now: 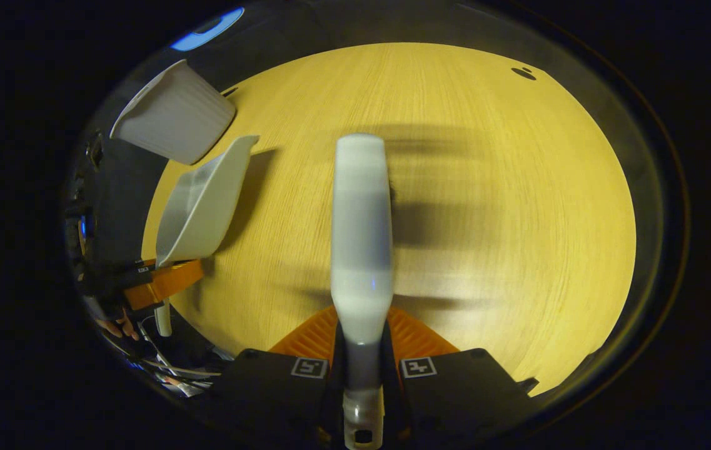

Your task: Pick up the small broom and dustpan from the desktop, sweep the trash into the dustpan with the broom, and then empty the trash into the garbage bin.

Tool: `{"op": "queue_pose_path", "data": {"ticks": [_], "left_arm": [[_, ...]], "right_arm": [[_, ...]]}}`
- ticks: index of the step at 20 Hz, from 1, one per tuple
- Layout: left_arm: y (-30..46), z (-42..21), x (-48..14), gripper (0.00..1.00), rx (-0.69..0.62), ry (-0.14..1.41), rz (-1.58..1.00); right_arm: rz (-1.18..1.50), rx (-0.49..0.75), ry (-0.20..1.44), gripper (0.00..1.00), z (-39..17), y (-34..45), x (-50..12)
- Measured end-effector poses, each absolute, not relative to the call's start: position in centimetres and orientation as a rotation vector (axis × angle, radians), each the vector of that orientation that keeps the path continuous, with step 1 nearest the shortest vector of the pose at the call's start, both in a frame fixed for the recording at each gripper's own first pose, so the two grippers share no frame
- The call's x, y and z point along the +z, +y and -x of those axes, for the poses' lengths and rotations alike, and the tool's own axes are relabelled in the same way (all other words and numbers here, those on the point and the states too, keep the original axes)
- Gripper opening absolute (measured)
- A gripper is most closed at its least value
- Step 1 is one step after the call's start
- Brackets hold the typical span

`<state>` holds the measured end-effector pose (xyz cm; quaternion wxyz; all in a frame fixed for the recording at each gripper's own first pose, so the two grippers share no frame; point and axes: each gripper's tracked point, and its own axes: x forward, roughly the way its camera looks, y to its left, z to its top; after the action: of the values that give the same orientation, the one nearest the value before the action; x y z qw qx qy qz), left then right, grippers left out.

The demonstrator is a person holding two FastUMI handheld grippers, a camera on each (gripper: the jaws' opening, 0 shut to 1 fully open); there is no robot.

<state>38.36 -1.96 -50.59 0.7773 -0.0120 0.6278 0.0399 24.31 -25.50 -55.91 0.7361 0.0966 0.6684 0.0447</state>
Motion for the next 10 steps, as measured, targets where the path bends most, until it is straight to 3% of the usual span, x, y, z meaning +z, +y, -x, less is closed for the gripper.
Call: {"op": "queue_pose_path", "data": {"ticks": [7, 8, 9, 10], "left_arm": [[-2.4, -39.1, -49.2, 0.29, 0.096, 1.388, -0.053], [-2.3, -39.2, -49.3, 0.29, 0.089, 1.4, -0.061], [-2.1, -39.1, -49.1, 0.29, 0.078, 1.409, -0.079], [-2.0, -39.2, -48.9, 0.3, 0.076, 1.417, -0.096]], "right_arm": [[-0.38, -0.046, 1.515, 0.28, -26.9, -20.8, -56.8], [-0.372, -0.062, 1.523, 0.38, -27.1, -20.3, -57.1], [-0.363, -0.072, 1.535, 0.39, -27.2, -20.1, -57.2], [-0.356, -0.075, 1.541, 0.29, -27.3, -20.0, -57.1]]}}
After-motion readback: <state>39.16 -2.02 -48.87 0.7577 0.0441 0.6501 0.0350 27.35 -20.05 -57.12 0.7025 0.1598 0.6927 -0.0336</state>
